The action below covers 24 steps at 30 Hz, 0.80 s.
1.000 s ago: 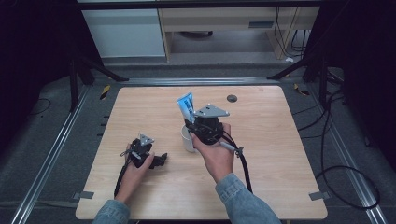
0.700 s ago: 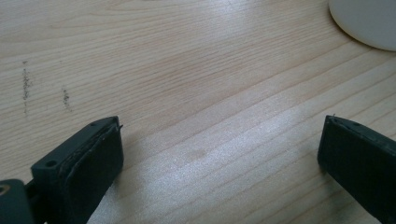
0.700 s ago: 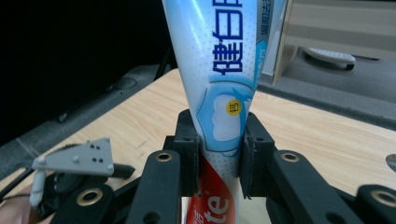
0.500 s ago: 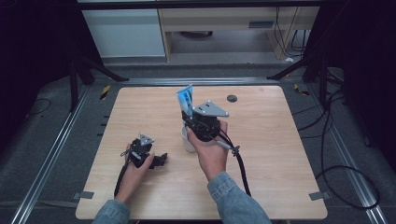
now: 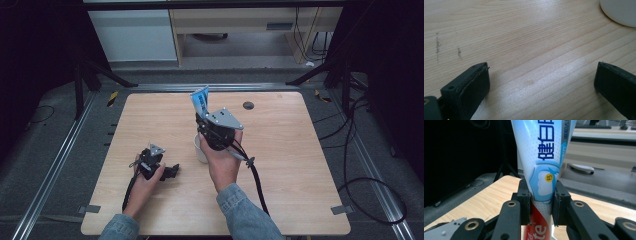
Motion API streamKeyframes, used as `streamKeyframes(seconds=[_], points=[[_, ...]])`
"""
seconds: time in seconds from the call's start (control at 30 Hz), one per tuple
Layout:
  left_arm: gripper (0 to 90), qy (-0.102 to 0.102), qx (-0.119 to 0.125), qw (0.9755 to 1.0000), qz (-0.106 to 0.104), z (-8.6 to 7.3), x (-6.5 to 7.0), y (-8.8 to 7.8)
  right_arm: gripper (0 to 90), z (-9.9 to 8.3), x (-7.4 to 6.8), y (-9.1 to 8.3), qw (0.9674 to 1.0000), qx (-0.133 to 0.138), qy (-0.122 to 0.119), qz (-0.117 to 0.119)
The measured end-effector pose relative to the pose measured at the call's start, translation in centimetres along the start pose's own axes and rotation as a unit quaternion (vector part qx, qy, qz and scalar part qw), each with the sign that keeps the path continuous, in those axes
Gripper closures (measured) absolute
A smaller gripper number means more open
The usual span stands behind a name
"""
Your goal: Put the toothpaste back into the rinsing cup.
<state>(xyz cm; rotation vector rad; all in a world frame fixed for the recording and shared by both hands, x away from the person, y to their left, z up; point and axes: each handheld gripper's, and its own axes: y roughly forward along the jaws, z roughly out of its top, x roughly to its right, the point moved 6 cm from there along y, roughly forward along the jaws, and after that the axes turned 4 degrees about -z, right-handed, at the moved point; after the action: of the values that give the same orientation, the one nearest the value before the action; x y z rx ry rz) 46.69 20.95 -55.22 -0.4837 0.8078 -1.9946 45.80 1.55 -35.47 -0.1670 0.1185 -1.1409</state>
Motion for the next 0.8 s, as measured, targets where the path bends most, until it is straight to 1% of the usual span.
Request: streamKeyframes(seconds=[0.07, 0.1, 0.13, 0.27, 0.37, 0.43, 0.57, 0.73, 0.8], points=[[0.0, 0.0, 0.0, 1.0, 0.0, 0.0, 0.0, 0.0, 72.2, 0.0, 0.0, 0.1, 1.0, 0.003, -0.001, -0.003], [0.0, -0.001, 0.0, 1.0, 0.0, 0.0, 0.0, 0.0, 72.2, 0.1, 0.0, 0.2, 0.9999, 0.011, -0.005, -0.01], [0.0, -0.001, 0.0, 1.0, 0.0, 0.0, 0.0, 0.0, 72.2, 0.1, 0.0, 0.2, 0.9998, 0.014, -0.006, -0.012], [0.0, -0.001, 0.0, 1.0, 0.0, 0.0, 0.0, 0.0, 72.2, 0.1, 0.1, 0.4, 0.9996, 0.02, -0.004, -0.018], [0.0, -0.001, 0.001, 1.0, 0.0, 0.0, 0.0, 0.0, 72.2, -0.1, 0.3, 0.6, 0.999, 0.031, -0.018, -0.025], [0.0, 0.0, 0.001, 1.0, 0.0, 0.0, 0.0, 0.0, 72.2, -0.3, 0.4, 0.7, 0.9988, 0.039, -0.014, -0.026], [0.0, 0.0, 0.001, 1.0, 0.0, 0.0, 0.0, 0.0, 72.2, -0.8, 0.6, 1.1, 0.9986, 0.045, -0.006, -0.027], [0.0, 0.0, 0.001, 1.0, 0.0, 0.0, 0.0, 0.0, 72.3, -1.5, 0.9, 1.5, 0.9982, 0.051, -0.007, -0.03], [0.0, 0.0, 0.001, 1.0, 0.0, 0.0, 0.0, 0.0, 72.3, -1.8, 0.9, 1.6, 0.9983, 0.05, -0.005, -0.031]])
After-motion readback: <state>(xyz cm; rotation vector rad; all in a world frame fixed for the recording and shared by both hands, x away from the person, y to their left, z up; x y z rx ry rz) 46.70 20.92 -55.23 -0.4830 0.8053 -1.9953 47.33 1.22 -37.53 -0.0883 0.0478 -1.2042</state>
